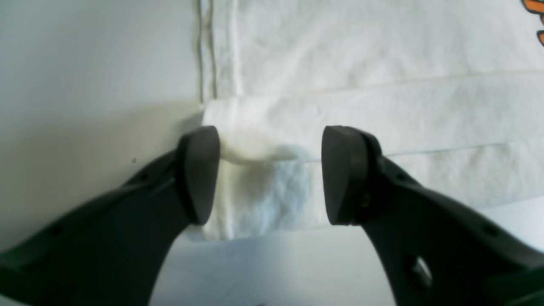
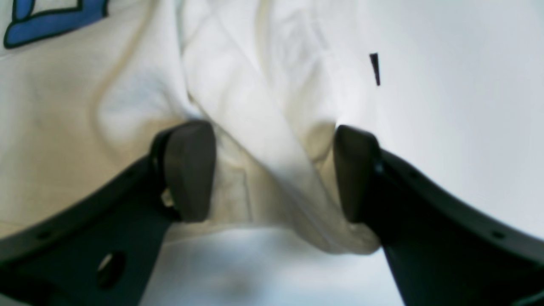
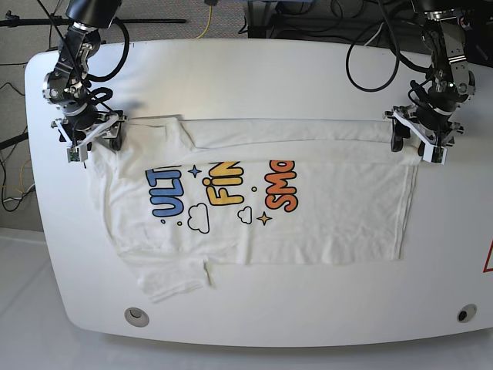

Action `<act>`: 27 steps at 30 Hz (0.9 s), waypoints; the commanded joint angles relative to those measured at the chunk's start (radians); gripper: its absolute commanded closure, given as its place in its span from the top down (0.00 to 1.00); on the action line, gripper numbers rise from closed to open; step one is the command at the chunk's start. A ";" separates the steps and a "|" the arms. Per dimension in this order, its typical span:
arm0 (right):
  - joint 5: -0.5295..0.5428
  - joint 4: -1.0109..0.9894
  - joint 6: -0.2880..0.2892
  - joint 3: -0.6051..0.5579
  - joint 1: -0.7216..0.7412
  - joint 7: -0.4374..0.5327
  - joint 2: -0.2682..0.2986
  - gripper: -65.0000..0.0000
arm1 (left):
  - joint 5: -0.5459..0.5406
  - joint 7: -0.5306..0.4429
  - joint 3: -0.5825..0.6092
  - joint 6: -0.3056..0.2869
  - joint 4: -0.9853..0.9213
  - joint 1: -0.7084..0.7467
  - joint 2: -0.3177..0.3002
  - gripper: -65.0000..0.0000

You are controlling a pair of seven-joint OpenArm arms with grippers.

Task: Fold the T-shirt properly
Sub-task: 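Open both grippers and regrasp the folded edge, then pull the folded edge with both grippers back toward the collar side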

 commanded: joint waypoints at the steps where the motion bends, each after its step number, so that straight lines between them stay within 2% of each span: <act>1: -0.023 -0.007 0.000 0.008 0.003 -0.015 0.014 0.65 | -0.025 -0.033 -0.006 -0.002 -0.002 -0.006 -0.014 0.58; 17: -0.032 -0.088 0.019 0.008 0.007 0.046 0.013 0.64 | -0.039 -0.042 -0.007 -0.004 0.001 0.006 -0.018 0.59; 23: -0.019 -0.062 0.017 0.005 0.009 0.034 0.008 0.35 | -0.040 -0.034 -0.017 -0.006 0.000 0.000 -0.021 0.61; 27: -0.017 -0.056 0.018 0.006 0.010 0.027 0.004 0.20 | -0.042 -0.032 -0.016 -0.006 -0.018 -0.004 -0.020 0.61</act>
